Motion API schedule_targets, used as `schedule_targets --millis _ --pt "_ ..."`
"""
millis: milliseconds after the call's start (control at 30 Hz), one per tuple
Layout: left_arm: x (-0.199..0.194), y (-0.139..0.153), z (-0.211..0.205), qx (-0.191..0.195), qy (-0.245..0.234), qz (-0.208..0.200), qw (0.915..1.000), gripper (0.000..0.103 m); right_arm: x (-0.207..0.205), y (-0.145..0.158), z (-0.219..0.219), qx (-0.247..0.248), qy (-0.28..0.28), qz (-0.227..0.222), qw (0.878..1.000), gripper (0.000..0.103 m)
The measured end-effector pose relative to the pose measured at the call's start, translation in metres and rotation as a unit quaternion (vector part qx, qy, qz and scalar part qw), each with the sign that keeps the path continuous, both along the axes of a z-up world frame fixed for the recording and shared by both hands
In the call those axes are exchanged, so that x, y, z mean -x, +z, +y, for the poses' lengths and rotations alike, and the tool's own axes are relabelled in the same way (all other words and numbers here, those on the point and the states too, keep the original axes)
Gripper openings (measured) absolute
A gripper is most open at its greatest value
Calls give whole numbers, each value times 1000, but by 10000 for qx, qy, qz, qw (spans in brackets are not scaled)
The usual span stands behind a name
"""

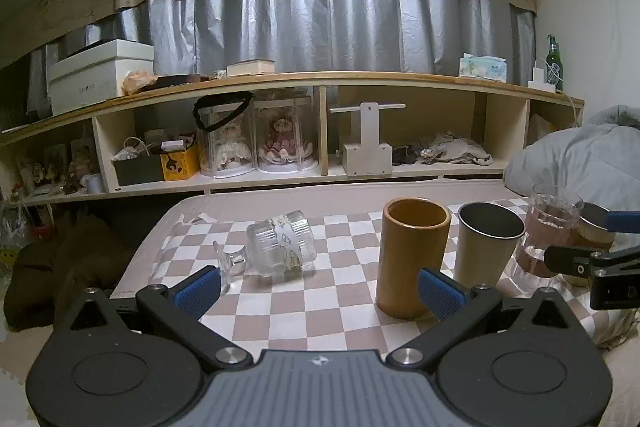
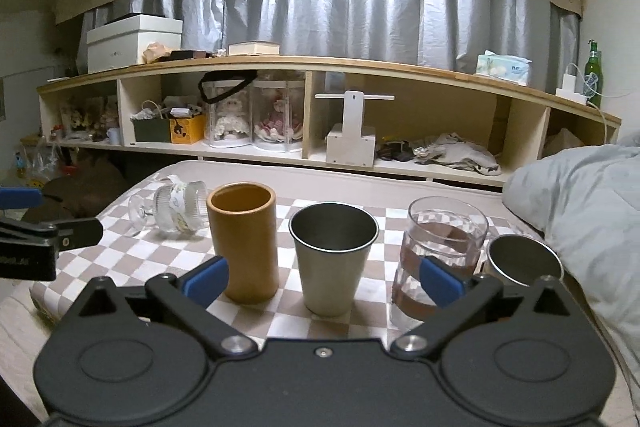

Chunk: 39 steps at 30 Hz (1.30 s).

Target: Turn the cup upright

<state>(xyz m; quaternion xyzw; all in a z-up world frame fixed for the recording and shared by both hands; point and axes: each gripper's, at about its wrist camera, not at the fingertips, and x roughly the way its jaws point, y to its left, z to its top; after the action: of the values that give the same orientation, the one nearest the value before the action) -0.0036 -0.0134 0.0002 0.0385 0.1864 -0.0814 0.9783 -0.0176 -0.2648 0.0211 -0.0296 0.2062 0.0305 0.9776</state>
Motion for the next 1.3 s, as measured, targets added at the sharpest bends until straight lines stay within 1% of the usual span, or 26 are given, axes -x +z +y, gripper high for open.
schedule_targets --millis 167,367,1300 --pt "-1 -4 4 15 98 18 9999 103 0 -1 1 85 -66 -84 9999 103" --pt "-2 -5 7 48 104 25 9999 103 0 -1 2 108 -32 -72 9999 103" --pt "-1 -8 10 -23 74 33 10000 103 -1 -4 3 32 61 -41 10000 103"
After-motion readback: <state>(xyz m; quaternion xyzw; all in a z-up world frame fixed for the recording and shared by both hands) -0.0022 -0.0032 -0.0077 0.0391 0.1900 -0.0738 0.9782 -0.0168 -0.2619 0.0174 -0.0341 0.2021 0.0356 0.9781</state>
